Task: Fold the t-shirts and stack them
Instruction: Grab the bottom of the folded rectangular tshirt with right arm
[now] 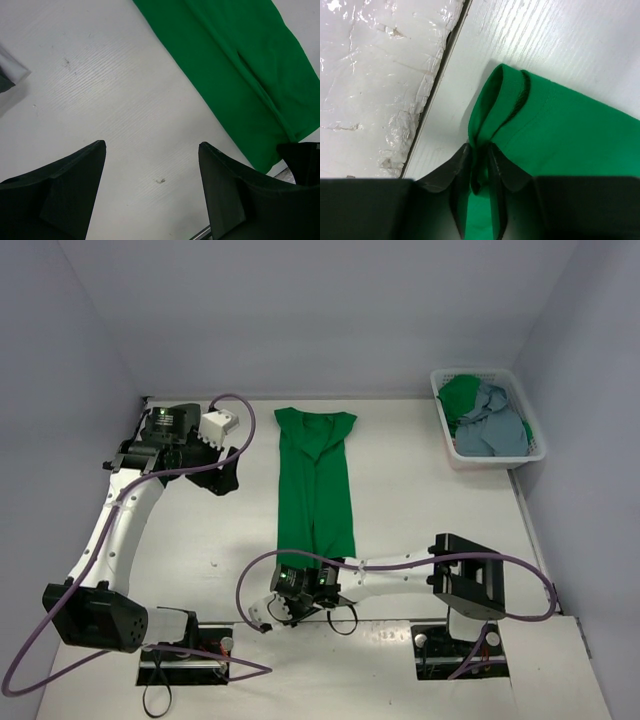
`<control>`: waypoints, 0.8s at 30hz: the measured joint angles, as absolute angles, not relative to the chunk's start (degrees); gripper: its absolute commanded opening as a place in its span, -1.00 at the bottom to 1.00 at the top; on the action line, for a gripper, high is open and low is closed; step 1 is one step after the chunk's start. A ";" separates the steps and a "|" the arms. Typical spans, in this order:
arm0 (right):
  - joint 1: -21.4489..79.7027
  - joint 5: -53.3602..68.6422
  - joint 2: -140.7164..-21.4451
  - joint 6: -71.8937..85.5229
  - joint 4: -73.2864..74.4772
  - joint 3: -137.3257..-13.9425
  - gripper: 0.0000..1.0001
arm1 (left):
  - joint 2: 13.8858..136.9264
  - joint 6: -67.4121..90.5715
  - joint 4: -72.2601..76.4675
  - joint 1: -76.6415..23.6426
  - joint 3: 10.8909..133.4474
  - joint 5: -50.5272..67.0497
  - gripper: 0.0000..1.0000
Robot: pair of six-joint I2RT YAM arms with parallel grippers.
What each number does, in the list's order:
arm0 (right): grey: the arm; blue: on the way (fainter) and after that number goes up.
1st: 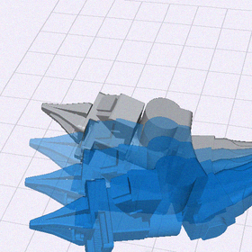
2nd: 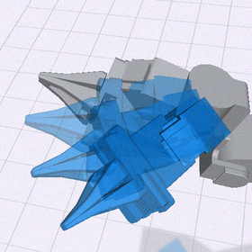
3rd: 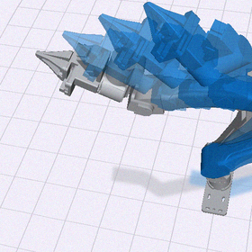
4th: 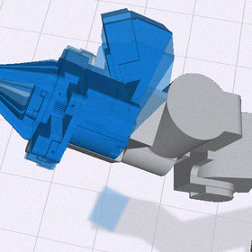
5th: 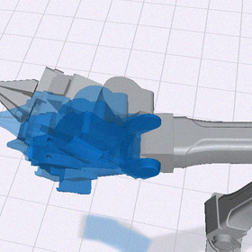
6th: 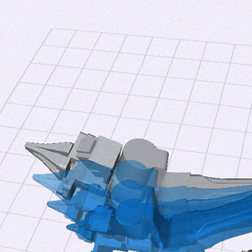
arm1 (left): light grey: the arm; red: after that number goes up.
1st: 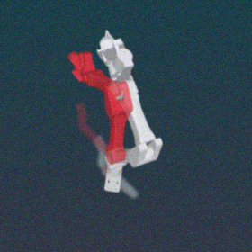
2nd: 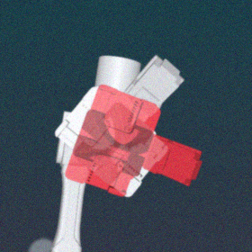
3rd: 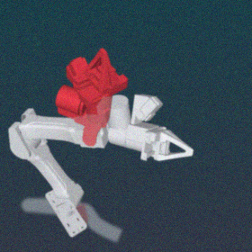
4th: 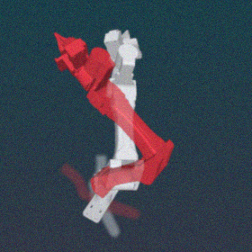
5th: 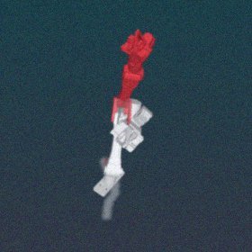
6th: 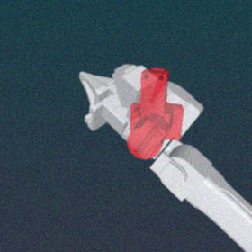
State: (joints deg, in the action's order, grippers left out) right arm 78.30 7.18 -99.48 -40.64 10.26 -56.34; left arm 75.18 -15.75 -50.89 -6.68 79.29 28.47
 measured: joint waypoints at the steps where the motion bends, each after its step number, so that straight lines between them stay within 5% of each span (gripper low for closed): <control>1: 78.28 7.29 -99.55 -40.64 10.17 -56.38 -0.73 | 75.16 -15.75 -50.89 -6.68 79.29 28.58 0.38; 2: 78.19 7.35 -99.66 -40.73 10.02 -56.42 -1.00 | 75.18 -15.73 -50.87 -6.61 79.29 28.73 0.38; 24: 70.94 11.25 -96.68 -43.20 19.64 -58.50 -1.00 | 75.18 -14.85 -50.83 -4.89 79.29 30.65 0.38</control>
State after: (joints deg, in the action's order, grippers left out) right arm 70.94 11.25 -96.68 -43.20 19.64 -58.50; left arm 75.18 -14.85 -50.83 -4.89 79.29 30.65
